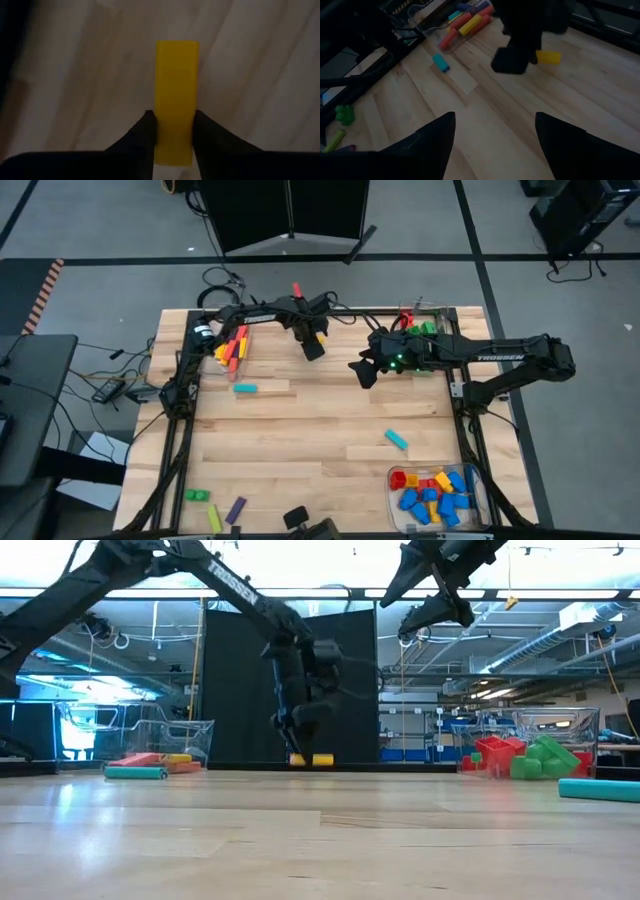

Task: Sort blocks by size
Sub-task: Put the yellow block into the top left transparent bin

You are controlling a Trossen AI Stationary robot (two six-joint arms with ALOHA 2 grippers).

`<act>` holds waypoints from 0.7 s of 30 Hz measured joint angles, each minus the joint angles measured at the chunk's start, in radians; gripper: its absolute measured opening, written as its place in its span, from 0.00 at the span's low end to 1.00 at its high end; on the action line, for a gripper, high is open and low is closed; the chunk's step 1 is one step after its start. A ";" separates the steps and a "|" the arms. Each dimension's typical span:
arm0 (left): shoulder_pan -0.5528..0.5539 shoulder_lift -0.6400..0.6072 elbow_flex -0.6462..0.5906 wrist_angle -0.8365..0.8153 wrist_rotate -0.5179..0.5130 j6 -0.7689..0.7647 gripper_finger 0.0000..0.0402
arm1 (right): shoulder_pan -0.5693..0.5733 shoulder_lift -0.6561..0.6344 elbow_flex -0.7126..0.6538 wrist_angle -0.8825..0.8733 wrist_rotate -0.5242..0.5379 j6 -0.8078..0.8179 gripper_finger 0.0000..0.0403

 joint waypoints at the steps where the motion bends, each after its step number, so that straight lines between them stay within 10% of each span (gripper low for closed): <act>1: 0.000 -0.017 0.001 -0.005 0.001 -0.004 0.26 | 0.000 0.000 0.000 0.000 0.000 0.000 0.71; 21: 0.135 -0.426 -0.027 -0.216 0.085 -0.149 0.26 | -0.011 0.000 0.000 -0.021 0.000 -0.022 0.71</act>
